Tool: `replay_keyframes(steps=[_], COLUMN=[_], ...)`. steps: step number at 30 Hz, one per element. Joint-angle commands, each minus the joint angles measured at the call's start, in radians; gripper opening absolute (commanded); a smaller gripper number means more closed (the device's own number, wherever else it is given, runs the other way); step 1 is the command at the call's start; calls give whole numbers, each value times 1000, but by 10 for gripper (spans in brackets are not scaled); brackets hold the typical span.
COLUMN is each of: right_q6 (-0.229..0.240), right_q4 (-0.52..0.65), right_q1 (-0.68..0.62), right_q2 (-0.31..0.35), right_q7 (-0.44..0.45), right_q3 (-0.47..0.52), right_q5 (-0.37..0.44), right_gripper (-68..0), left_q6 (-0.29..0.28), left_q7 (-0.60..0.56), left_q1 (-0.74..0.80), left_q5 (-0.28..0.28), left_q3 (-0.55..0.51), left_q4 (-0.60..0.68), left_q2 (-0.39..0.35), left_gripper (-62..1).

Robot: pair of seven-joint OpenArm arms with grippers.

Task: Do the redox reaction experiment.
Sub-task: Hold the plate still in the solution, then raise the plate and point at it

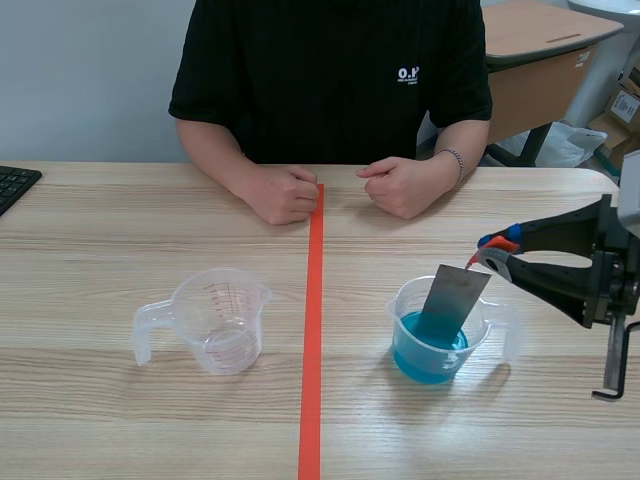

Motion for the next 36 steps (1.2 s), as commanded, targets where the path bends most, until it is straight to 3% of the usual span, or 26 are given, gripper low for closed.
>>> replay_keyframes(steps=[1, 11, 36], right_q6=[6, 6, 6], right_q4=[31, 128, 326], right_q1=[-2, -80, -145], right_q2=[21, 34, 43], right_q7=[10, 2, -189], right_q3=[32, 114, 204], right_q5=[13, 31, 224], right_gripper=[-660, -660, -660], left_q6=[2, 2, 2], left_q7=[-8, -7, -7], left_q1=[3, 3, 3], left_q5=[-6, -6, -6], left_q3=[1, 1, 1], left_q4=[19, 19, 19], left_q2=[-6, -6, -6], left_gripper=[-568, -568, -568])
